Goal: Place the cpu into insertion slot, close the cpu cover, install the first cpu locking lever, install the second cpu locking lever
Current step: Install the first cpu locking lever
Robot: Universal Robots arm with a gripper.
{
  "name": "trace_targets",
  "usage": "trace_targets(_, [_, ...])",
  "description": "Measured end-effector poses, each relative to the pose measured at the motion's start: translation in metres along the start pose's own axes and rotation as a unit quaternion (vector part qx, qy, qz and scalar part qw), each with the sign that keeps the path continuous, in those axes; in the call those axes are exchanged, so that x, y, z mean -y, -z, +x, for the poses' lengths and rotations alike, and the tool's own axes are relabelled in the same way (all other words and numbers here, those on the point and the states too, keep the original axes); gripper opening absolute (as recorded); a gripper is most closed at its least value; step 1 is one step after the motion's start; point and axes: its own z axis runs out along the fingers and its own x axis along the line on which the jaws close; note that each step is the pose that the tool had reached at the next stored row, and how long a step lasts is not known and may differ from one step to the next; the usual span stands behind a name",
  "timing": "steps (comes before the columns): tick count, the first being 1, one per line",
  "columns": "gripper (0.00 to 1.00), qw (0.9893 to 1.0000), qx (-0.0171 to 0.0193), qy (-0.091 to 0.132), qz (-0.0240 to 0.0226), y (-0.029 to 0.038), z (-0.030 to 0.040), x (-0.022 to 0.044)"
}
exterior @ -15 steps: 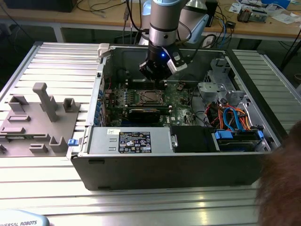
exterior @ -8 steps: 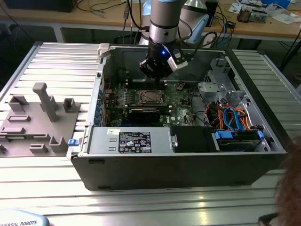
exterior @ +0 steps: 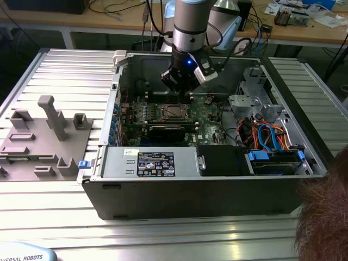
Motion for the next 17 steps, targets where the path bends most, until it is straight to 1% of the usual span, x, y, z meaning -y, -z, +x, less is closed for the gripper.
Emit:
trace_targets(12, [0.11, 1.0, 0.0, 0.0, 0.0002, 0.0006, 0.0009, 0.0117])
trace_targets(17, [0.11, 1.0, -0.0001, 0.0, 0.0004, 0.0016, 0.0011, 0.0142])
